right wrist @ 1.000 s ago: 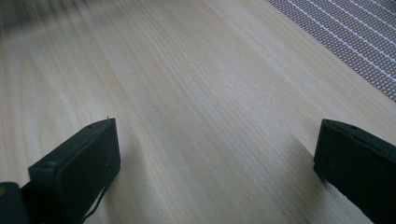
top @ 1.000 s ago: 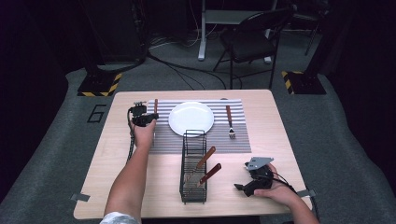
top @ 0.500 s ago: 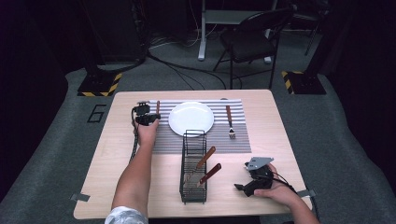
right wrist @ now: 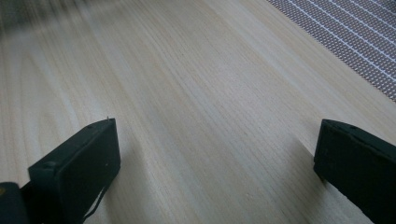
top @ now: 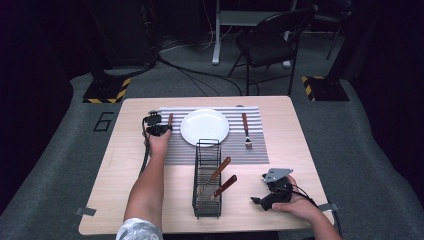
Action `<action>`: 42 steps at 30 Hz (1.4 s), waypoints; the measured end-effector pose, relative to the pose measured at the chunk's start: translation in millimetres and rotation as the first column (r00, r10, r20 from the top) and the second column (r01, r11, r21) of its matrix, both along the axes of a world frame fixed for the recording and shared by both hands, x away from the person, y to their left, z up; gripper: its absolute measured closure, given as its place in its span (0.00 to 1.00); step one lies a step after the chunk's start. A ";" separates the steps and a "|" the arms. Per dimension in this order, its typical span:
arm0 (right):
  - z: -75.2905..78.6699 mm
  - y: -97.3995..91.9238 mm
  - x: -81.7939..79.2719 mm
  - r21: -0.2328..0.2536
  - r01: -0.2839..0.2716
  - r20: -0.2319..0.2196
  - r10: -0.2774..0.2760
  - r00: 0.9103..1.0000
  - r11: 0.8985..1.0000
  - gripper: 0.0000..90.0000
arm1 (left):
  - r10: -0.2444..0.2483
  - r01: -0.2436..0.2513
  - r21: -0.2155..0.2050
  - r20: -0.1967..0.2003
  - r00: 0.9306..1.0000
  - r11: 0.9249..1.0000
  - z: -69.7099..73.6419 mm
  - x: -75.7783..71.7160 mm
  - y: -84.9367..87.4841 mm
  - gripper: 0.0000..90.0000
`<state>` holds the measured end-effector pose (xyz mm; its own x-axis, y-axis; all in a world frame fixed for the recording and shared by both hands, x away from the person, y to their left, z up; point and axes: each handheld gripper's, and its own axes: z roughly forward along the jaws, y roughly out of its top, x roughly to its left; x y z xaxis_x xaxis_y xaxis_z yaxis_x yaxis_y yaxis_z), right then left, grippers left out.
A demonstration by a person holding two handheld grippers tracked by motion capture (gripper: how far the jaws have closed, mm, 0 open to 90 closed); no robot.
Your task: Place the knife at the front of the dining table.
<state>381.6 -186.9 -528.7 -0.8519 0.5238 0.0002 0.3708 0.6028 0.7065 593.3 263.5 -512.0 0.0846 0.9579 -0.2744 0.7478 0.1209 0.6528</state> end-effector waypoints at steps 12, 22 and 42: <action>0.0 0.0 0.0 0.000 0.000 0.000 0.000 1.000 1.000 0.00 | 0.007 -0.007 -0.018 0.005 1.000 1.000 -1.0 -0.2 0.0 0.82; 0.0 0.0 0.0 0.000 0.000 0.000 0.000 1.000 1.000 0.00 | 0.011 -0.010 -0.032 0.033 0.999 0.999 7.9 -5.6 6.8 0.73; -0.1 0.1 -0.1 0.000 0.001 0.001 -0.001 1.000 1.000 0.00 | -0.071 0.072 -0.005 0.124 0.990 0.997 53.9 -44.1 28.9 0.58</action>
